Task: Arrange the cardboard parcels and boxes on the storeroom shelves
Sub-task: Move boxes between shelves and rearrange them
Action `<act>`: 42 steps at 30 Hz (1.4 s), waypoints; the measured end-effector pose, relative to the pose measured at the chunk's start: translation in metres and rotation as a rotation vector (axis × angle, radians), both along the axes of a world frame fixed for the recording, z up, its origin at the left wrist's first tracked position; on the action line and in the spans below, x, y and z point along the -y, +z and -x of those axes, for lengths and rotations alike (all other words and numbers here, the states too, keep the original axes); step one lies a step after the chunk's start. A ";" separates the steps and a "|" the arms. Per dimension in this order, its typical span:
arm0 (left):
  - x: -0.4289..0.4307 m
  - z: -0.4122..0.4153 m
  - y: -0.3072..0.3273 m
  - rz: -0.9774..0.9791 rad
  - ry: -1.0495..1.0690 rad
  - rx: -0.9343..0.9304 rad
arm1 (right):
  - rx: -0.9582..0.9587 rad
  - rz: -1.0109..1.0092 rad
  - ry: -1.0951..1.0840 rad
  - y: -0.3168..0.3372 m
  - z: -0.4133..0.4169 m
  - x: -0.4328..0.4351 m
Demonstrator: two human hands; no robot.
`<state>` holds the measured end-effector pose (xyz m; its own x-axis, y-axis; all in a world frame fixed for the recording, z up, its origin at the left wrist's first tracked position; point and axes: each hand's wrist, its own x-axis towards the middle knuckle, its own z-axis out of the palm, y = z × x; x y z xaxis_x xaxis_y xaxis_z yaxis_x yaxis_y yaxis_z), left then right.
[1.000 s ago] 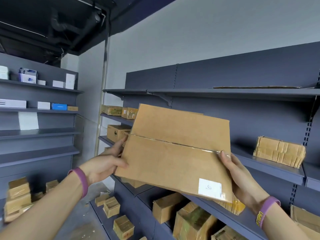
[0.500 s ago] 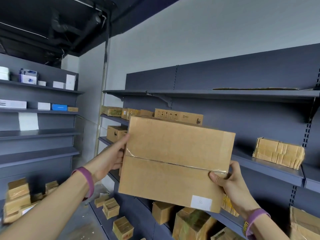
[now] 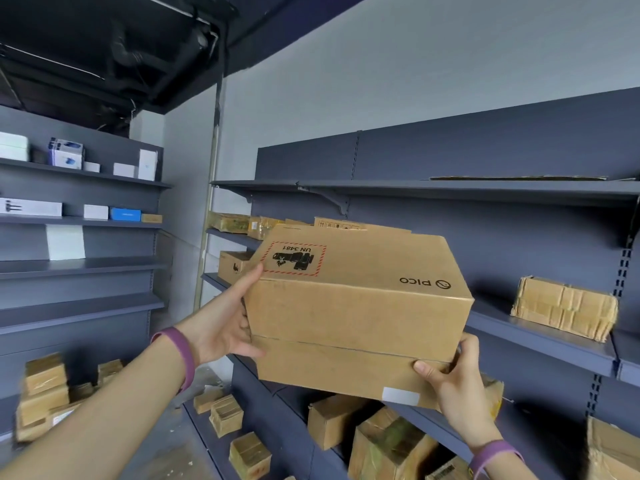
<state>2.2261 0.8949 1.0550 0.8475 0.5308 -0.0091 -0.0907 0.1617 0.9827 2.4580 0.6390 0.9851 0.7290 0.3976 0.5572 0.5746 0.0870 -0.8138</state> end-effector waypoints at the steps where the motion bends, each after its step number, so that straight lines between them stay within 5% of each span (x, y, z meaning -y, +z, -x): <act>1: 0.000 0.001 -0.001 0.008 0.018 0.021 | 0.017 -0.003 -0.010 -0.001 0.000 -0.001; 14: 0.004 -0.006 -0.025 0.267 -0.023 0.462 | 0.111 0.083 -0.185 -0.014 -0.001 -0.014; 20: -0.003 -0.007 -0.035 0.227 -0.052 0.553 | -0.060 0.066 0.041 -0.020 -0.004 -0.019; 28: 0.002 -0.007 -0.041 0.304 -0.068 0.692 | 0.047 -0.075 0.079 -0.002 0.000 -0.019; 42: 0.020 -0.008 -0.042 0.402 0.029 0.677 | 0.084 -0.132 0.091 0.010 0.009 -0.013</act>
<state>2.2337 0.8748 1.0133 0.7234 0.6178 0.3083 -0.6580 0.4815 0.5790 2.4494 0.6516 0.9949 0.6415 0.3796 0.6666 0.6252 0.2447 -0.7411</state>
